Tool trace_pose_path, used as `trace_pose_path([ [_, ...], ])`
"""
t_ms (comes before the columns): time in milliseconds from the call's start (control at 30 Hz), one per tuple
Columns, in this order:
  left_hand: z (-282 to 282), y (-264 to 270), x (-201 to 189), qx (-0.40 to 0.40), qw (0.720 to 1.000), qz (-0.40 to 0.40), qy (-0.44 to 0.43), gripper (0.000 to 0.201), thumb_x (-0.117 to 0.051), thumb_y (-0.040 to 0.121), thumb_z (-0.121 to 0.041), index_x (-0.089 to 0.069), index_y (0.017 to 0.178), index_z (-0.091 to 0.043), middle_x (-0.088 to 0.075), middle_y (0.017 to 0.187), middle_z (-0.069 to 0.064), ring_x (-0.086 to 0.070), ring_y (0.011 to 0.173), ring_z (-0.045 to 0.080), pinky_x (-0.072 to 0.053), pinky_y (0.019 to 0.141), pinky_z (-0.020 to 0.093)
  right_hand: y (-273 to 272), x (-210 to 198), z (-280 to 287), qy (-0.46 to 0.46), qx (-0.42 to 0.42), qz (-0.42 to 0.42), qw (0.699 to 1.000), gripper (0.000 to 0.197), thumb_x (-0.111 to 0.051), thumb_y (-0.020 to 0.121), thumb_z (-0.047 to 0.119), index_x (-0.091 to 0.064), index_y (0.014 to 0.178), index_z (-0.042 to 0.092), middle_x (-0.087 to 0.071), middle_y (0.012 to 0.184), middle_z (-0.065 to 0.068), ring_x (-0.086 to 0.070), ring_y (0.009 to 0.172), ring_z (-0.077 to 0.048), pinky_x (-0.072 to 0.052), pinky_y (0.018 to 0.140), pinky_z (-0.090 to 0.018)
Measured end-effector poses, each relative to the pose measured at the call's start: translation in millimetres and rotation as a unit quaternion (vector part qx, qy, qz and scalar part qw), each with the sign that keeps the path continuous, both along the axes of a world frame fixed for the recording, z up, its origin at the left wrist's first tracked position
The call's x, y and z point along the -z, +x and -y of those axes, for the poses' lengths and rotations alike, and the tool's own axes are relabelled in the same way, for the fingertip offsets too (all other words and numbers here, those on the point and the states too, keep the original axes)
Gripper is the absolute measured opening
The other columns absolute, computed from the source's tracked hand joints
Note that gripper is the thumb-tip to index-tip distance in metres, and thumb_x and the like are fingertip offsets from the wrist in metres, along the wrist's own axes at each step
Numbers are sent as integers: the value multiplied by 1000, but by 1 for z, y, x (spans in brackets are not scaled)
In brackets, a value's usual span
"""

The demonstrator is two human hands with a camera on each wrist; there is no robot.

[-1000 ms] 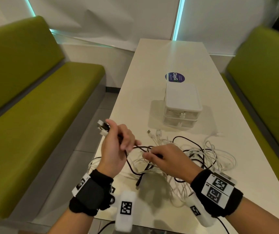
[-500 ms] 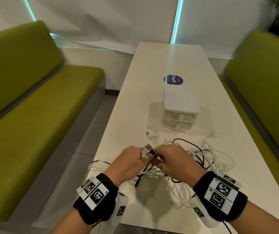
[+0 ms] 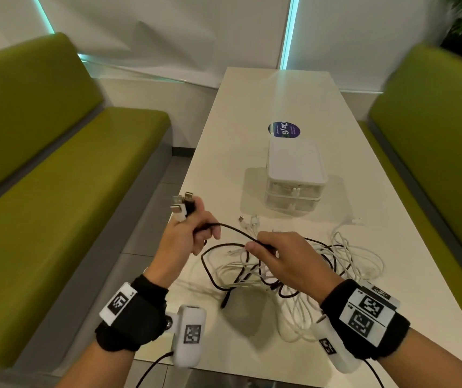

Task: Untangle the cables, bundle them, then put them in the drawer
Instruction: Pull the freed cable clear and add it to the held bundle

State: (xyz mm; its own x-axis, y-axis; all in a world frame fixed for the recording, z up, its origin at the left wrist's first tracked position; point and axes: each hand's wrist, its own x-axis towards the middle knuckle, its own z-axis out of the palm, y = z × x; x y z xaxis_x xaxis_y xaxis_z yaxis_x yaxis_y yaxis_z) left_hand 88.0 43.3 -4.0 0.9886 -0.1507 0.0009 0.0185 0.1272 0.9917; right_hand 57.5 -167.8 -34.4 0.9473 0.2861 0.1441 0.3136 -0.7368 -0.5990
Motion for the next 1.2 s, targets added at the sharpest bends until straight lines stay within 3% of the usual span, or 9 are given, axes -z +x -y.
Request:
trace_pose_path([
  [100,-5,2,-2,-40,995,-45,-85,59,-42,87,-57,-56,62,-5,-43,49,-1,-22,35,4,-19,38,18,2,-7,-5,9,1,14,1000,37,-49,98,44,-45,69,22,-47,57,4,-45,57,-15,-36,56,-27],
  [300,-16,7,-3,-95,964,-62,-241,52,-39,93,-55,-51,59,-16,-36,48,-6,-19,30,3,-16,37,18,15,-7,-6,-12,25,-9,1000,44,-47,99,47,-45,63,21,-43,51,5,-42,51,-13,-30,51,-25],
  [467,-18,10,8,-67,997,-25,-26,56,-36,98,-50,-65,74,-9,-46,60,2,-26,36,7,-28,40,17,6,3,-3,-32,20,-54,998,44,-38,102,44,-33,63,24,-41,53,5,-38,51,-14,-29,53,-26],
  [600,-13,5,22,-117,987,6,106,50,-30,103,-43,-68,113,-13,-71,104,-3,-63,52,18,-49,58,12,7,5,-1,-50,41,-68,996,44,-34,103,45,-34,66,23,-45,56,2,-44,56,-20,-34,58,-34],
  [767,-12,2,16,-193,978,82,16,54,-28,103,-43,-66,110,-5,-72,107,8,-73,88,27,-55,85,36,9,10,6,-137,49,-93,985,45,-25,103,48,-39,72,19,-52,66,-3,-53,65,-27,-38,63,-36],
  [900,-13,3,7,-210,968,135,-24,53,-28,104,-39,-65,98,-3,-72,103,18,-69,103,27,-51,97,34,6,14,6,-202,39,-102,973,42,-24,104,46,-44,83,16,-50,72,-3,-49,72,-25,-45,71,-39],
  [1000,-15,5,-3,-227,961,143,-65,49,-28,105,-37,-64,87,-9,-73,95,12,-68,101,28,-52,95,36,8,19,9,-216,29,-98,971,39,-27,104,44,-46,85,17,-55,79,-3,-54,80,-26,-45,72,-38],
  [1100,-13,2,-13,-241,952,183,-53,44,-34,101,-41,-61,79,-14,-70,79,6,-68,81,22,-54,82,29,8,20,9,-219,29,-113,969,42,-27,104,43,-54,93,13,-51,77,-2,-55,81,-27,-43,69,-36],
  [1200,10,-8,-13,-85,977,195,14,30,-48,97,-19,-58,70,-12,-64,73,11,-58,60,14,-49,62,21,6,16,2,-193,28,-143,970,43,-27,105,43,-54,93,12,-55,78,-5,-58,83,-30,-47,73,-39],
])
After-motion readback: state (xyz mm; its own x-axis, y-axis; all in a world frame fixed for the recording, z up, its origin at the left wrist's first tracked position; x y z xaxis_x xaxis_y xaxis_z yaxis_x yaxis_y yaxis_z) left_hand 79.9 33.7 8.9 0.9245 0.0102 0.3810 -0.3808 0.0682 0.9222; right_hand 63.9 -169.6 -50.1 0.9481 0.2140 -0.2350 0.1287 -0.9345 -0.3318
